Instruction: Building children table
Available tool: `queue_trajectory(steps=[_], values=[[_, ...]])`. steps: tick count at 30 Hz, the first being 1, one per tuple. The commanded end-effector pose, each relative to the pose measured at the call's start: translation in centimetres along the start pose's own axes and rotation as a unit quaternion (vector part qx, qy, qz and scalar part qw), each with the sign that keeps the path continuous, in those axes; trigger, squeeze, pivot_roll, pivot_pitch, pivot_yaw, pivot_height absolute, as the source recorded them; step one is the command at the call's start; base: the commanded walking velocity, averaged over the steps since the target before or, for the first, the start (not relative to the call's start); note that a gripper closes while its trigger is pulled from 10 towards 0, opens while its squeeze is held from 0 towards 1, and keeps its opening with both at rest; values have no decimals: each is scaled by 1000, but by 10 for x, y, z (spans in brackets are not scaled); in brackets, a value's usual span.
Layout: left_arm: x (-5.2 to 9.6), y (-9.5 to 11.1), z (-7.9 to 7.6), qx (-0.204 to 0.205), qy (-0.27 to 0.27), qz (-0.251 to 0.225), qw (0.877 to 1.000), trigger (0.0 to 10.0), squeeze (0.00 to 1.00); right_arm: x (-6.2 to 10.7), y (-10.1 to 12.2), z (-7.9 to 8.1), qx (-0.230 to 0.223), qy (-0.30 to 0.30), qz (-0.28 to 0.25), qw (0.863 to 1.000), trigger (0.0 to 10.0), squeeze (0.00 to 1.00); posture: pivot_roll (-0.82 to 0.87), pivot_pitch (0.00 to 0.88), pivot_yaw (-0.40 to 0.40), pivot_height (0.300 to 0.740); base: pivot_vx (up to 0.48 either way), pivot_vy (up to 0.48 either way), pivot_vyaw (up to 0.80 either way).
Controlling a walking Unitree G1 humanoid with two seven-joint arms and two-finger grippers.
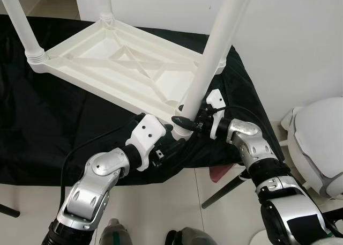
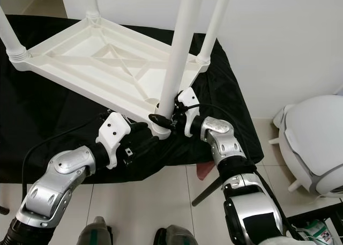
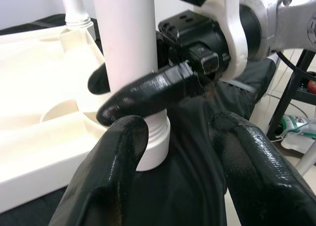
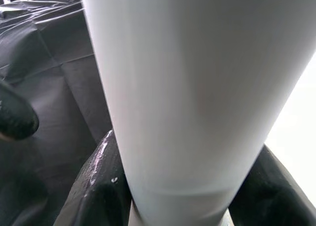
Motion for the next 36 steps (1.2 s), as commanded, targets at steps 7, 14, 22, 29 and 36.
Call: queue_trajectory(steps=[7, 14, 22, 29, 36], values=[[-4, -2, 2, -2, -1, 3, 1000, 10000, 0, 8, -2, -20, -8, -148, -6, 989, 10000, 0, 33, 0, -70, 740, 0, 0, 0], [-3, -2, 2, -4, 1, 3, 1000, 10000, 0, -2, 2, -12, -36, -241, -29, 969, 10000, 0, 38, 0, -74, 740, 0, 0, 0], [-3, -2, 1, -4, 1, 3, 1000, 10000, 0, -18, -1, 1, -90, -380, -70, 918, 10000, 0, 53, 0, -79, 740, 0, 0, 0], [-2, -2, 0, -2, 0, 3, 1000, 10000, 0, -18, 0, 4, -97, -405, -67, 907, 10000, 0, 54, 0, -80, 740, 0, 0, 0], [-3, -2, 0, -2, 2, 3, 1000, 10000, 0, -14, 5, 4, -113, -387, -87, 911, 10000, 1000, 61, 0, -89, 740, 0, 0, 0]])
Point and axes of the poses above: a point about 5 cm out from each wrist's last joint towards the gripper, its own x axis pointing back from the gripper into the wrist, its own y axis along the axis of the wrist's last joint, z = x × y, the point moved 3 cm from there along -x, pointing out of the wrist towards the gripper, and after that the axes turned 11 degrees about -x, right-handed, at the moved point
